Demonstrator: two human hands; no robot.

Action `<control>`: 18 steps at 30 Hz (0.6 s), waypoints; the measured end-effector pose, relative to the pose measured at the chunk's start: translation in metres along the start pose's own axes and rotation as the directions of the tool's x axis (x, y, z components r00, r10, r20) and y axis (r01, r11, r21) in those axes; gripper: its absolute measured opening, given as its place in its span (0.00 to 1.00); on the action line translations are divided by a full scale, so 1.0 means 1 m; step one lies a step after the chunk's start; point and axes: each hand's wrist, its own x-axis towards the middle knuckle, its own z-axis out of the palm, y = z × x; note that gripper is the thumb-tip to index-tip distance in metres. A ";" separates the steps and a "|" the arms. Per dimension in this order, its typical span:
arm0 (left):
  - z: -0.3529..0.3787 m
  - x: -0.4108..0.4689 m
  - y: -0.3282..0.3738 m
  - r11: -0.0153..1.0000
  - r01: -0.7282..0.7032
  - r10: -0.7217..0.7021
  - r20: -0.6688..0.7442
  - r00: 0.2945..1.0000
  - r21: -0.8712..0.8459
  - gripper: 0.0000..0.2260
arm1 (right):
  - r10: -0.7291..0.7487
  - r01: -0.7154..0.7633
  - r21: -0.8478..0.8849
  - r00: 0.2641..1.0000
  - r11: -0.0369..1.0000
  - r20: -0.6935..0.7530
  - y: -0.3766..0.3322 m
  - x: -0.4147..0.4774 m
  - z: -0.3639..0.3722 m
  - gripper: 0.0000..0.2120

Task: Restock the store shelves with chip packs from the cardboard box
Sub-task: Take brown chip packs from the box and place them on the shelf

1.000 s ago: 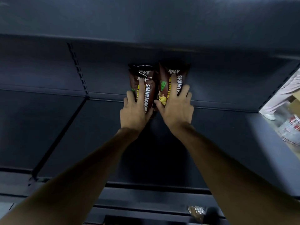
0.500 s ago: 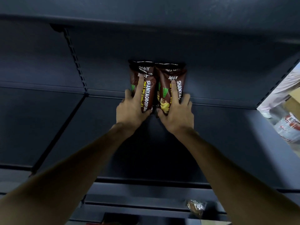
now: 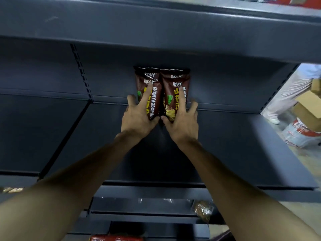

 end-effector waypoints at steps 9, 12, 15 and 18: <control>-0.067 -0.036 0.026 0.899 -0.169 0.073 0.243 0.967 0.404 0.20 | 0.069 -0.029 -0.200 0.979 0.979 0.191 -0.018 -0.043 -0.064 0.32; -0.089 -0.056 0.039 0.844 -0.278 0.123 0.339 0.933 0.458 0.19 | 0.112 -0.057 -0.237 0.968 0.970 0.225 -0.019 -0.068 -0.097 0.30; -0.105 -0.076 0.057 0.823 -0.364 0.192 0.389 0.901 0.437 0.17 | 0.177 -0.110 -0.266 0.954 0.958 0.243 -0.014 -0.095 -0.130 0.29; -0.108 -0.093 0.083 0.811 -0.436 0.254 0.437 0.863 0.390 0.16 | 0.233 -0.162 -0.288 0.945 0.944 0.232 -0.005 -0.120 -0.160 0.29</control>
